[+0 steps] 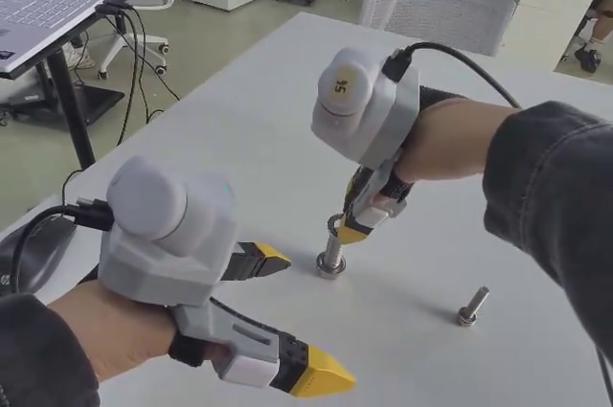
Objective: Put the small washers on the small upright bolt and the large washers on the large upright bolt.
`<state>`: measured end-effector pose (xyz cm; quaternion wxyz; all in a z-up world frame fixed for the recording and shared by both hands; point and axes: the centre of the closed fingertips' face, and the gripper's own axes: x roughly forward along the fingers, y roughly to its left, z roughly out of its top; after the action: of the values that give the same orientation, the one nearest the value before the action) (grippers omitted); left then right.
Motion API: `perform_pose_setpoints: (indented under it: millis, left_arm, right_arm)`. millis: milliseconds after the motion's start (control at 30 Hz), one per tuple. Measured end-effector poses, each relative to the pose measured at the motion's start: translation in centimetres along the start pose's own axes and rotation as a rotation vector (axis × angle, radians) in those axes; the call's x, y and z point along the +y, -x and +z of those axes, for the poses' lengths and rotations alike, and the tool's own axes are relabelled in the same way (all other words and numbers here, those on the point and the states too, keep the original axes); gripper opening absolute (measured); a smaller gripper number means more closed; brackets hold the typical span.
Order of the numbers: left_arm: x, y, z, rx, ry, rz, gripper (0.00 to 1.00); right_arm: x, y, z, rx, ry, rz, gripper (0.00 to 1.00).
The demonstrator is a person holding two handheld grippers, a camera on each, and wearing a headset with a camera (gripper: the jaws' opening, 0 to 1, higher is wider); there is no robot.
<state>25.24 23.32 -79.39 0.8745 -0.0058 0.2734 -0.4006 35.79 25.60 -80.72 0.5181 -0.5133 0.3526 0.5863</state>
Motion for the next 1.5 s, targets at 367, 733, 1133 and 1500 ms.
perform_pose_setpoints:
  millis: [367,733,1133,1500]
  left_arm:
    - [0.0,0.0,0.1,-0.002,0.004,0.002,0.84]
    - [-0.1,-0.1,0.1,-0.002,0.006,0.001,0.84]
    - [0.1,-0.1,0.0,0.004,0.009,0.001,0.84]
    - [0.3,-0.1,-0.1,0.003,0.016,0.002,0.84]
  right_arm:
    - [-0.1,-0.8,-0.1,0.008,0.005,0.024,0.23]
    - [0.2,-1.7,-0.5,0.014,0.0,0.039,0.23]
    - [0.6,-3.0,-1.0,0.026,-0.005,0.06,0.23]
    - [0.9,-4.3,-1.0,0.043,0.002,0.072,0.24]
